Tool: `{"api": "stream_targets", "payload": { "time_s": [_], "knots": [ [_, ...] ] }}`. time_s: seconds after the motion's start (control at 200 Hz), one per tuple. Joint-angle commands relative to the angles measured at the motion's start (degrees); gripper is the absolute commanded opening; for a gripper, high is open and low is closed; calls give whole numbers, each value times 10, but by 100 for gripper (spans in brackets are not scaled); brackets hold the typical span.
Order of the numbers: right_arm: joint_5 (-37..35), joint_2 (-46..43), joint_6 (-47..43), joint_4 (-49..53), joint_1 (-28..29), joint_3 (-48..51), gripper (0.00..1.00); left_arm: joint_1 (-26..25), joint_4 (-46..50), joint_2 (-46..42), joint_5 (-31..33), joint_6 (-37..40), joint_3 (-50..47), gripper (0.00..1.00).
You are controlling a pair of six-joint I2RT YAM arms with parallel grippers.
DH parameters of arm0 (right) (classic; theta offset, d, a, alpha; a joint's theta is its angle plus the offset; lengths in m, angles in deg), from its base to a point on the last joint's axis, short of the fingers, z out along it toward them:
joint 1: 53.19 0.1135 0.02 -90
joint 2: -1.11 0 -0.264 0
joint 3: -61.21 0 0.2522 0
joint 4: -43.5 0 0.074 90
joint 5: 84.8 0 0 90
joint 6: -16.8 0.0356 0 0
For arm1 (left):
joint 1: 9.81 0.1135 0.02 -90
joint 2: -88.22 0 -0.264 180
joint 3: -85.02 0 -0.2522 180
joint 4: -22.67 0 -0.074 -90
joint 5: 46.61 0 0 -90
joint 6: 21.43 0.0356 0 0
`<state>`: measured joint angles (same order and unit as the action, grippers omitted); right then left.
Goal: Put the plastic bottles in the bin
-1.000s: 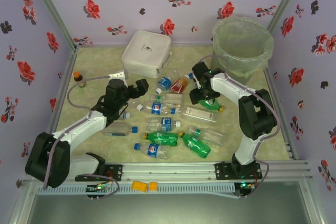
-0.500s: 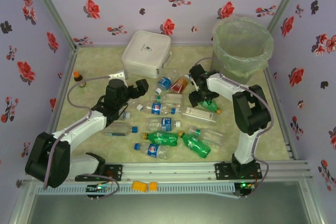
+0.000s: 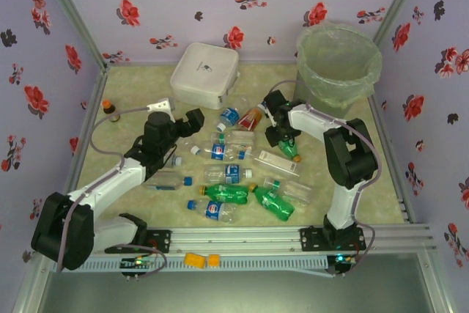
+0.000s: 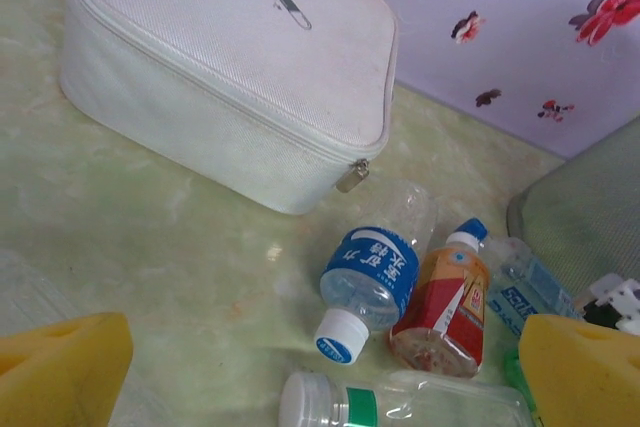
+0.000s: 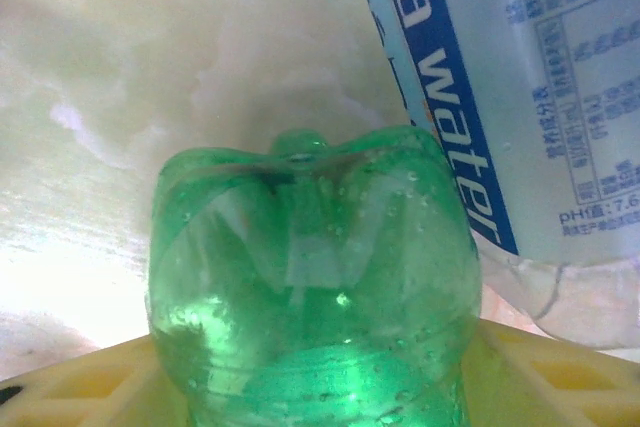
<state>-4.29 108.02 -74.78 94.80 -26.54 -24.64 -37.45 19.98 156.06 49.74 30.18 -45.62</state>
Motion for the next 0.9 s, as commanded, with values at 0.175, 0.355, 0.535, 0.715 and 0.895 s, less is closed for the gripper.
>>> {"api": "stream_targets", "payload": {
  "time_s": [0.175,0.355,0.535,0.715,0.895],
  "knots": [
    [-20,-68,-26,-40,11,7,46,3,-44,-3,29,-23,-11,100],
    [3,-151,-21,-80,12,-9,42,3,-45,-5,27,-29,-16,100],
    [32,-222,12,-115,8,-56,41,3,-43,-12,22,-30,-25,100],
    [87,-259,86,-149,-37,-134,42,3,-37,-12,13,-26,-32,100],
    [136,-268,156,-216,-125,-191,40,2,-34,-3,5,-24,-38,100]
  ]
}}
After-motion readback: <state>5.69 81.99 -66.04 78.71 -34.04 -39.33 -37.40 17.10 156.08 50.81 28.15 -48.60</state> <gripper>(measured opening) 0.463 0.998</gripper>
